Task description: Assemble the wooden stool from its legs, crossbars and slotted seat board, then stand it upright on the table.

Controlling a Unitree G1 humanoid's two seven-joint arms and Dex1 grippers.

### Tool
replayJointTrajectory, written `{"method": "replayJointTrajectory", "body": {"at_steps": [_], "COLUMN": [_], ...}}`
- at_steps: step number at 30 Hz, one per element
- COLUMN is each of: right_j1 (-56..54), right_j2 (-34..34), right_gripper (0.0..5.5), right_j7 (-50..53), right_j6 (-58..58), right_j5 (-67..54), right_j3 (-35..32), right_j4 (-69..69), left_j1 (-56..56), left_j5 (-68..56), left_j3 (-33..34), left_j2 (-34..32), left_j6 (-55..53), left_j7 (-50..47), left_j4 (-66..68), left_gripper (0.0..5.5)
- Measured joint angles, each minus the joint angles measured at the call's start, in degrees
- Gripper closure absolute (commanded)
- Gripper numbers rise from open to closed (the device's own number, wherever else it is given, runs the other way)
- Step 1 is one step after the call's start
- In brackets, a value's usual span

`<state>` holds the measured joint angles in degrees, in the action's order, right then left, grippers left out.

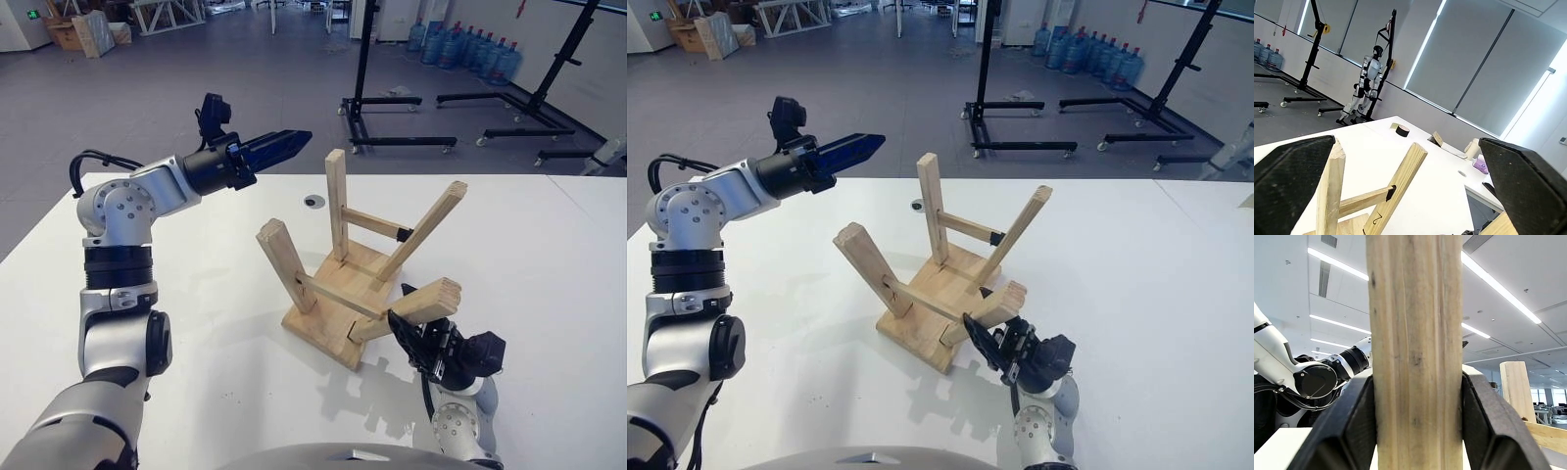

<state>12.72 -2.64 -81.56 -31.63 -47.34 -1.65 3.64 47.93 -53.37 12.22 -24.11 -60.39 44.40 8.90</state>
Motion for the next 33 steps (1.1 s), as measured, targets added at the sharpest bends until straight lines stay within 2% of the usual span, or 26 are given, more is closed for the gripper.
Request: {"method": "replayJointTrajectory", "body": {"at_steps": [8,18,23,28,31,33], "right_j1": [0.3,0.1,-1.0,-5.1,-8.2,-10.6], "right_j2": [0.8,-1.7,-1.5,-0.6,0.5,1.3], "right_gripper": [3.45,3.45,3.45,3.45,3.45,3.45], "right_j7": [-0.2,3.9,5.3,8.2,10.3,11.8], "right_j6": [-5.2,2.2,2.8,2.2,1.1,0.3], "right_j5": [2.5,3.4,5.9,9.1,11.4,12.8], "right_j3": [2.2,5.0,6.7,6.7,6.5,6.5], "right_j4": [0.8,-3.7,-4.0,-1.1,2.5,5.0], "left_j1": [0.0,-1.3,-2.3,0.7,2.3,1.9], "left_j5": [1.0,0.1,0.1,0.6,3.0,9.8], "left_j3": [-0.6,1.0,1.4,2.3,0.5,-5.7], "left_j2": [0.0,0.0,0.1,1.7,1.9,-2.1], "left_j6": [0.1,0.1,0.3,1.8,2.2,5.8], "left_j7": [0.7,-0.3,-2.6,-10.6,-14.9,-13.8], "left_j4": [1.1,-2.2,-3.5,-6.7,-12.7,-18.0], "left_gripper": [0.10,0.10,0.10,0.10,0.10,0.10]}}
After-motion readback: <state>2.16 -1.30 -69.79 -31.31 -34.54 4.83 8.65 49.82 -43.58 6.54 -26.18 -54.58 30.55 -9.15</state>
